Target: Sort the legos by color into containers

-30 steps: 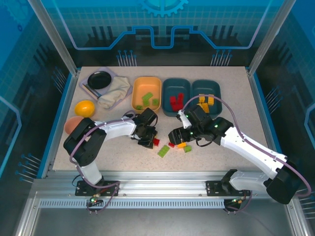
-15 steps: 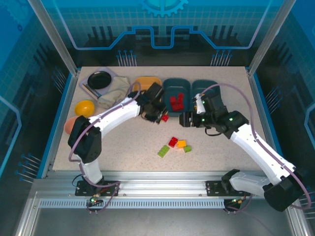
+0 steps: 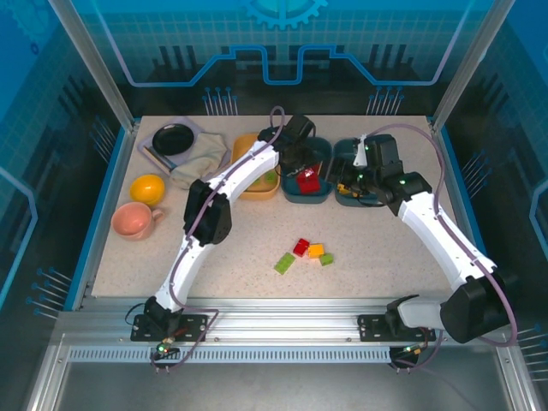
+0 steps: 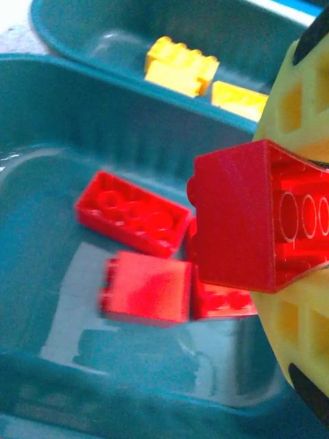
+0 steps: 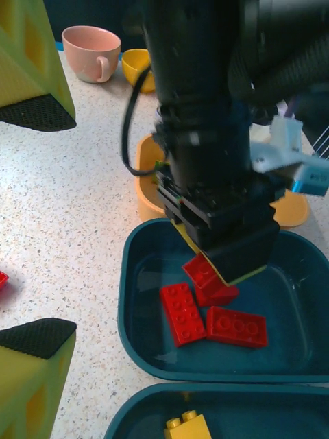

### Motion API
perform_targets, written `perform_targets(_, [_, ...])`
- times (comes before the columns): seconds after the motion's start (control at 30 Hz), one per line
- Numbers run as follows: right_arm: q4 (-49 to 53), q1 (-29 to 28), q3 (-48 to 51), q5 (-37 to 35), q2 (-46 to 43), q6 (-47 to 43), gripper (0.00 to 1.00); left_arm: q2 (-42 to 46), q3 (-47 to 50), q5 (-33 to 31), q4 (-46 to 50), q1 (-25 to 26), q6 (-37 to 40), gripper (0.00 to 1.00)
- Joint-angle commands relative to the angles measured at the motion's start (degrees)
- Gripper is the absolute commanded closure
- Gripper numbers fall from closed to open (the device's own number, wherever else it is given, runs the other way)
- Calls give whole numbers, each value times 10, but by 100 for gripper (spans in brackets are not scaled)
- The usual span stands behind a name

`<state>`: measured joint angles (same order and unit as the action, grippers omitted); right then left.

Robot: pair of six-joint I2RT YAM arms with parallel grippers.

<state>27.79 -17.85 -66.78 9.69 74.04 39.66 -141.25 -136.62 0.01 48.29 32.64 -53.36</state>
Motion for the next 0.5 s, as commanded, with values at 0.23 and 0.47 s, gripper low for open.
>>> perform_targets(0.23, [-4, 39, 50, 29, -48, 20, 25, -79, -86, -12, -63, -34, 63, 65])
perform_targets(0.47, [-2, 42, 54, 37, -41, 19, 25, -116, -119, -1, -68, -34, 52, 54])
